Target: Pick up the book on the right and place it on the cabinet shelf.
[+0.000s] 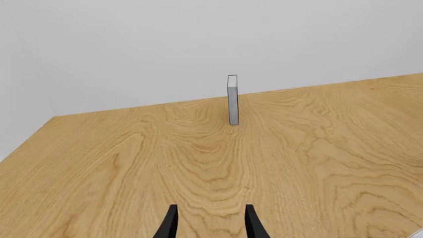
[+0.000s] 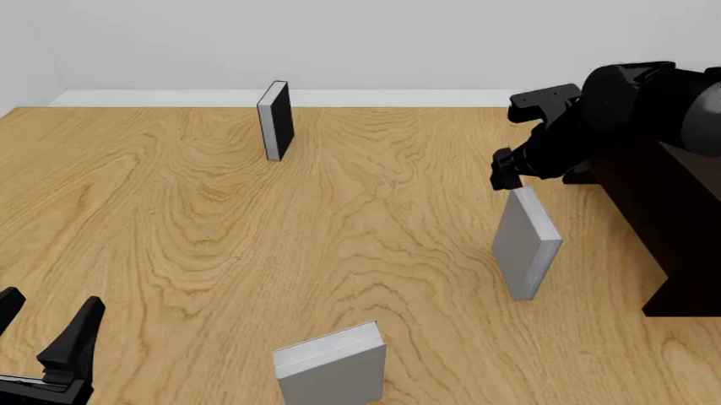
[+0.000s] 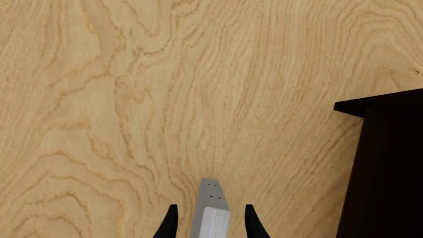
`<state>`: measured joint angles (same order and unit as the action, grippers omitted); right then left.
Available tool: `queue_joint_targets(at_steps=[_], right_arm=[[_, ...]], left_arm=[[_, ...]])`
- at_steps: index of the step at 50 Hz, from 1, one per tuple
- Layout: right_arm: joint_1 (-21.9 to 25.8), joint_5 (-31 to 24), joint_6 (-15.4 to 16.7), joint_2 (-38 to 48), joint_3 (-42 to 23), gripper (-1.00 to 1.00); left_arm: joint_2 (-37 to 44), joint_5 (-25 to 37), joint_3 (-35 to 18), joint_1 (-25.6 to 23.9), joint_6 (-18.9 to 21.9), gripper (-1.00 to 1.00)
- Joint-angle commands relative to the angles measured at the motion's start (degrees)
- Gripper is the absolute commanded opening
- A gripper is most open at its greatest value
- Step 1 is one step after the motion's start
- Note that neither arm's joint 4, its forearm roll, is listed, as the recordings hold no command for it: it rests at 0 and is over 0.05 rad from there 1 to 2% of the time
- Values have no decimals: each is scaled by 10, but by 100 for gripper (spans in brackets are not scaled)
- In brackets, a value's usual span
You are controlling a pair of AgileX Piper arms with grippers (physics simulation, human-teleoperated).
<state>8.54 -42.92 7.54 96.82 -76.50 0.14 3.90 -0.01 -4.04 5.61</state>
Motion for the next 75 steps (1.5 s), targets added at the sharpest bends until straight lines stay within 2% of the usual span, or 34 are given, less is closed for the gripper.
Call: queue_joint_targets(at_steps=[1, 28, 55, 56, 75], right_arm=[[1, 20, -4, 1, 27, 100], [2, 50, -14, 0, 69, 100], [-10, 68, -5, -4, 93, 100], [-12, 67, 0, -5, 91, -100], [-4, 42, 9, -19, 59, -100]], left_arm=[[0, 1, 0, 0, 2, 100], [0, 2, 0, -1, 3, 100], [0, 4, 0, -4, 4, 100], [0, 4, 0, -5, 5, 100], [0, 4, 0, -6, 4, 100]])
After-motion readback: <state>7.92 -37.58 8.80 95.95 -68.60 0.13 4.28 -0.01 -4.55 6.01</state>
